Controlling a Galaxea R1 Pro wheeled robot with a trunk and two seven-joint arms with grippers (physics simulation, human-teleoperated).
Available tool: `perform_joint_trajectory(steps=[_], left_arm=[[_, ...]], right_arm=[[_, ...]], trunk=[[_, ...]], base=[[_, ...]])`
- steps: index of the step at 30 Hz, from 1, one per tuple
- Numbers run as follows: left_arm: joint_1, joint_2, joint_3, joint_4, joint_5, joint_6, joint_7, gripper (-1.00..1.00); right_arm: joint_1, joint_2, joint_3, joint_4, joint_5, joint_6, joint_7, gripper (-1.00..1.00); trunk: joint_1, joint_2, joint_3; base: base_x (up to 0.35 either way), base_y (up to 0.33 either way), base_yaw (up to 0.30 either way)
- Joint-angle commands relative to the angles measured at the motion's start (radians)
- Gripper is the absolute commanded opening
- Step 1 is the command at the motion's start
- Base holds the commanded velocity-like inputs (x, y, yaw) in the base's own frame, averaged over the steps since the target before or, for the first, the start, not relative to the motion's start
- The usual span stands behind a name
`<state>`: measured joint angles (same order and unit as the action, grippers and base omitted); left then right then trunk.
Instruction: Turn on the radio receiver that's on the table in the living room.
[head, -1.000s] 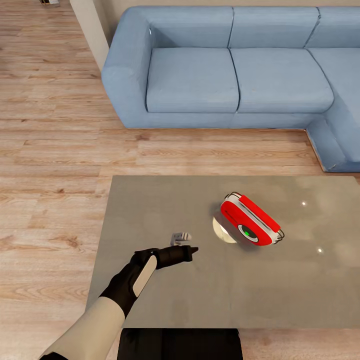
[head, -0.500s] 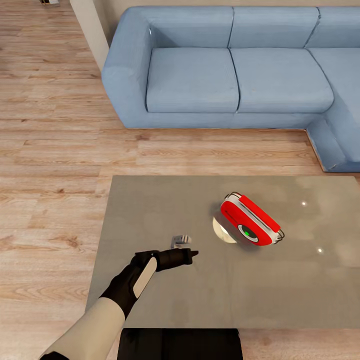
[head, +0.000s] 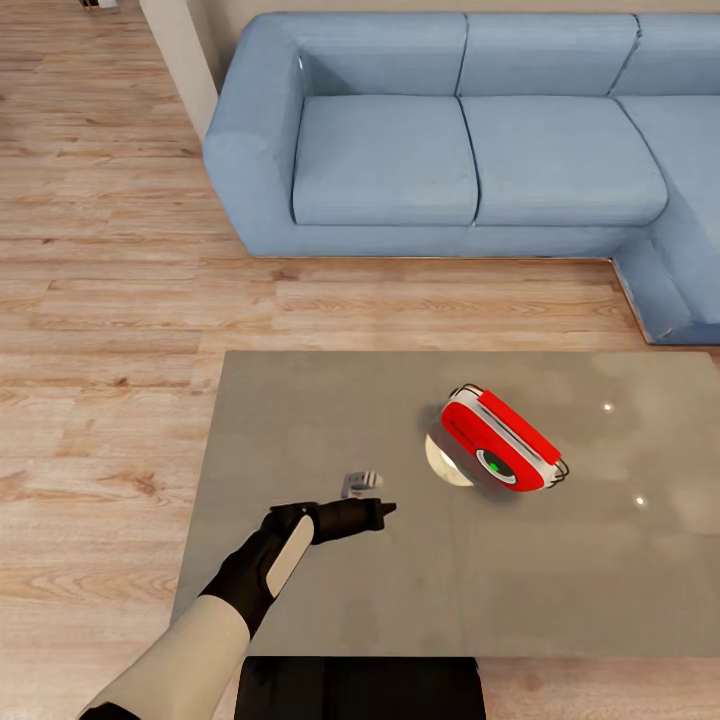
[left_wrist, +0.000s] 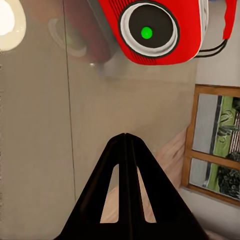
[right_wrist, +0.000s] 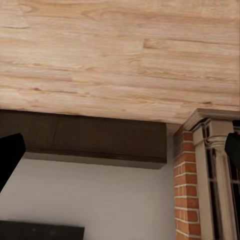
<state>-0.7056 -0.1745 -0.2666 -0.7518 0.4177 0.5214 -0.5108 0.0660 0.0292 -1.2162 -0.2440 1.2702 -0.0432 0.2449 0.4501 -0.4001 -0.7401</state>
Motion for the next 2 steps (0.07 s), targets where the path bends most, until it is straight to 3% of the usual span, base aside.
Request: perform_joint_trajectory(steps=[1,2], left_arm=[[0.000,0.000,0.000,0.000,0.000,0.000,0.000,-1.00],[0.000,0.000,0.000,0.000,0.000,0.000,0.000,-1.00]], right_arm=[[0.000,-0.001,0.000,0.000,0.000,0.000,0.000,1.00],[0.000,-0.001,0.001,0.000,0.000,0.000,0.000,1.00]], trunk=[[0.000,0.000,0.000],[0.000,0.000,0.000]], base=[[0.000,0.000,0.000],[0.000,0.000,0.000]])
